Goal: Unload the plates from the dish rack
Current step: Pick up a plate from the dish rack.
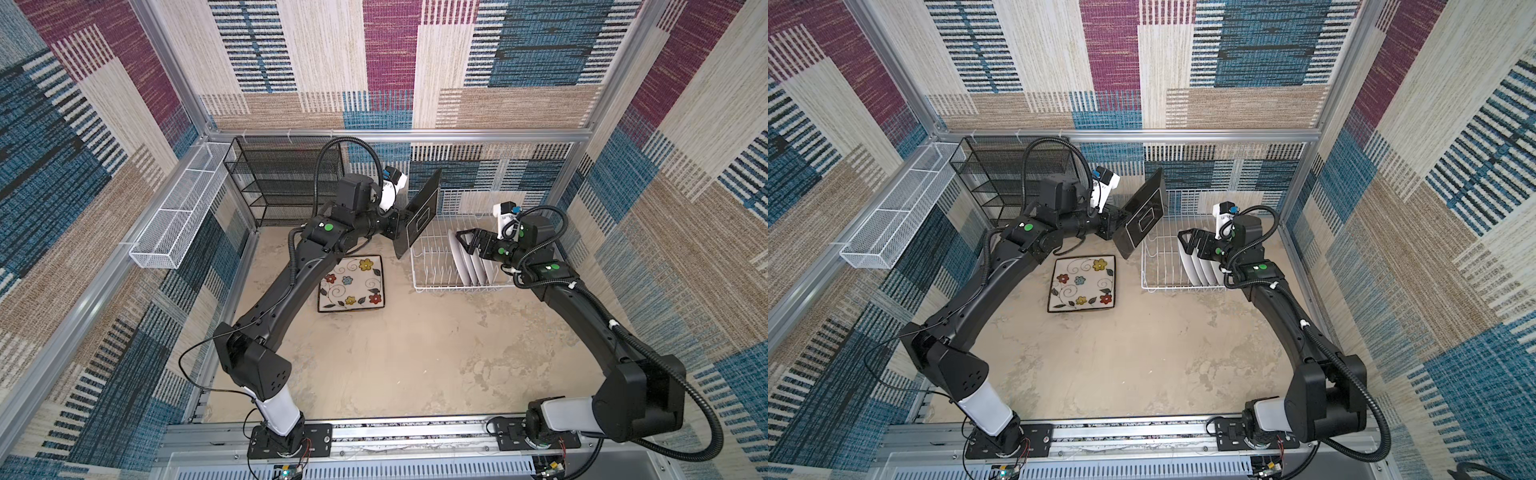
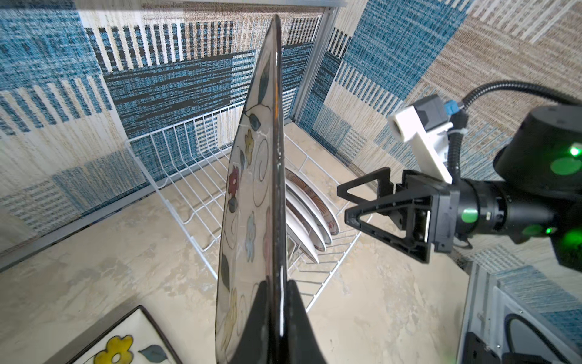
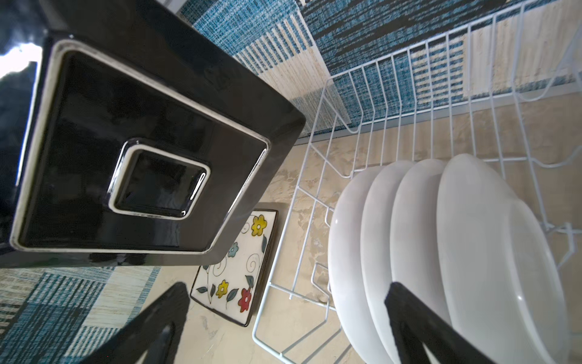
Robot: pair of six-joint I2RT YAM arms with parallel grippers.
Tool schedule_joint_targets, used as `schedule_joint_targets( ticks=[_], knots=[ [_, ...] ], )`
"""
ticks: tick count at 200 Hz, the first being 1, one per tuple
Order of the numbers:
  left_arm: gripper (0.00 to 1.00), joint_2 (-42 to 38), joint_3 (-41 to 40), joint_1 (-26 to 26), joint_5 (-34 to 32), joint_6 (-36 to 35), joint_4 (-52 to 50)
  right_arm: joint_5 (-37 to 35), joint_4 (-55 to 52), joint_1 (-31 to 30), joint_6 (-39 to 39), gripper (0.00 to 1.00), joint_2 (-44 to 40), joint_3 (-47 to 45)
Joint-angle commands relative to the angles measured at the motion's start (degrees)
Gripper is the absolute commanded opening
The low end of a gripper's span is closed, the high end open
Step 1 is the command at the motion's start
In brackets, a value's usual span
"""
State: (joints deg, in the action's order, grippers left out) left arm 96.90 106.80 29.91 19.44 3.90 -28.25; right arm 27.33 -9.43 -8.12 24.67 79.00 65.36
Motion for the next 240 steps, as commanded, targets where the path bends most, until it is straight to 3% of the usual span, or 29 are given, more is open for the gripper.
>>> schedule_joint_targets(
  ticks=[1, 54, 130, 202, 240],
  knots=[
    [0.0, -3.57, -2.92, 0.03, -2.86, -8.51, 13.3, 4.96, -0.2, 0.92, 3.37, 1.0, 1.32, 1.63],
    [0.0, -12.57, -16.37, 0.22, -6.65, -21.58, 22.68, 16.33, 1.7, 3.64, 8.3, 1.0, 7.03, 5.91],
    [0.0, -22.66, -31.64, 1.29, -7.32, -39.18, 31.73, 23.52, 0.2, 5.19, 11.12, 1.0, 15.73, 17.1],
    [0.0, -25.5, -37.13, 4.66, -12.94, -50.77, 33.5, 33.86, -9.14, 5.22, 9.22, 1.0, 25.36, 31.95],
    [0.0, -25.97, -41.54, 7.07, -15.49, -57.39, 38.73, 36.27, -12.31, 3.97, 8.03, 0.98, 26.29, 32.28]
  ],
)
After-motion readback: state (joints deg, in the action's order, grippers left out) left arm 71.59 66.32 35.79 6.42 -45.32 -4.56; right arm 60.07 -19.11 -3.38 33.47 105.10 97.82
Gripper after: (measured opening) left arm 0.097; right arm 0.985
